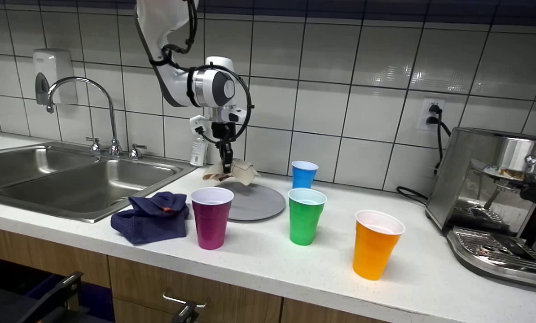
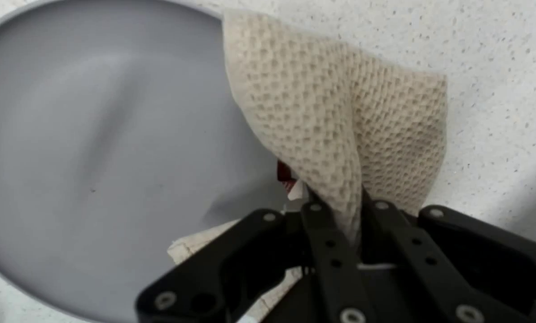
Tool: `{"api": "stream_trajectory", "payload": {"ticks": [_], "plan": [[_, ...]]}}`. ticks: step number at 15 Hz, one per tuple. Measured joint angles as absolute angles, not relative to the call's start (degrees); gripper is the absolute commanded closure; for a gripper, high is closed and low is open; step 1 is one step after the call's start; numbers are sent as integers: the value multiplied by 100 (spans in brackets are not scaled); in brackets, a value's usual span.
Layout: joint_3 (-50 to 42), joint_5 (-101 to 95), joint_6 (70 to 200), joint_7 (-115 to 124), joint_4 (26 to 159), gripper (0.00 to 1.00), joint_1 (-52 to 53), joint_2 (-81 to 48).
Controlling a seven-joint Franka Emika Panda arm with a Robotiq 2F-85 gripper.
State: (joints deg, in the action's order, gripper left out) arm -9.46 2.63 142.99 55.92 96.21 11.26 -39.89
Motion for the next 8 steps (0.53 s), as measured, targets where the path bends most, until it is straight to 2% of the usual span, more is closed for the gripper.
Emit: {"api": "stream_trajectory", "payload": {"ticks": [8], "plan": [[-909, -138, 14292, 5582, 9833, 96, 1462, -3669]]}}
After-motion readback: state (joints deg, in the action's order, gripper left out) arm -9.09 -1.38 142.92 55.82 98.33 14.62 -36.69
